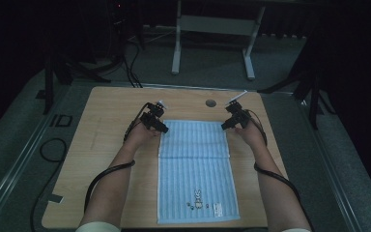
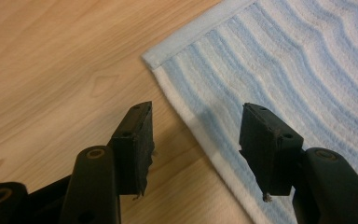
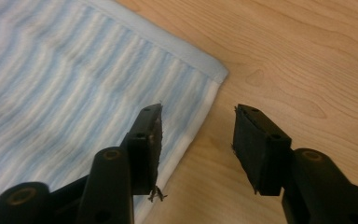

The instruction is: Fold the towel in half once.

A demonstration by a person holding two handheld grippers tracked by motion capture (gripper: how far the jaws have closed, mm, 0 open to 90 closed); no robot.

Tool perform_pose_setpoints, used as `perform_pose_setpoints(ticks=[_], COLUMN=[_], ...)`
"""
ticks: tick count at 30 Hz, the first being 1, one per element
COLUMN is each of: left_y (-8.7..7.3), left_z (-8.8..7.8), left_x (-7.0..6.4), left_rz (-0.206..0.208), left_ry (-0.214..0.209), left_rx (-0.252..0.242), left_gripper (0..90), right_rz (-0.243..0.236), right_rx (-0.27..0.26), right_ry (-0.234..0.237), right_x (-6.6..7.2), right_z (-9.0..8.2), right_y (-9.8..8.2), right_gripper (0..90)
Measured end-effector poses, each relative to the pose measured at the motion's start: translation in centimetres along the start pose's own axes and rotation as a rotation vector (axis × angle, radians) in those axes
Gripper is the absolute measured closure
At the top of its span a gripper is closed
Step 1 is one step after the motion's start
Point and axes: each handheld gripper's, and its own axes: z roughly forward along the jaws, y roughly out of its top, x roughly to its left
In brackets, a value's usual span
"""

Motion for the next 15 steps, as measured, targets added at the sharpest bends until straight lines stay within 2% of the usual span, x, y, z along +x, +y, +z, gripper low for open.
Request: perform_pose_setpoints(ticks=[1, 3, 5, 6, 9, 12, 15], left_y=[0.0, 0.0, 0.1, 0.2, 0.4, 0.5, 0.7], left_z=[0.0, 0.7, 0.8, 0.9, 1.1, 1.6, 2.0], left_x=[0.0, 0.3, 0.2, 0.2, 0.3, 0.3, 0.3], left_rz=[0.000, -0.026, -0.024, -0.020, -0.032, -0.024, -0.025], left_ry=[0.000, 0.018, 0.021, 0.025, 0.019, 0.024, 0.026], left_rx=[0.000, 0.016, 0.019, 0.009, -0.007, 0.010, -0.010], left_gripper=[44.4, 42.4, 42.3, 42.3, 42.3, 42.3, 42.1], right_rz=[0.000, 0.027, 0.036, 0.060, 0.072, 0.078, 0.073], right_rx=[0.000, 0.007, 0.007, -0.004, -0.002, 0.013, 0.051], right_ry=[0.000, -0.001, -0.008, -0.013, -0.036, -0.039, -0.034], right_x=[0.0, -0.2, -0.2, -0.3, -0.5, -0.7, -0.7], right_z=[0.0, 1.0, 1.3, 1.7, 2.2, 2.6, 3.3], right_y=[0.0, 0.2, 0.3, 0.5, 0.6, 0.7, 0.6], right_gripper=[51.1, 49.7, 49.7, 49.7, 50.0, 51.4, 54.5])
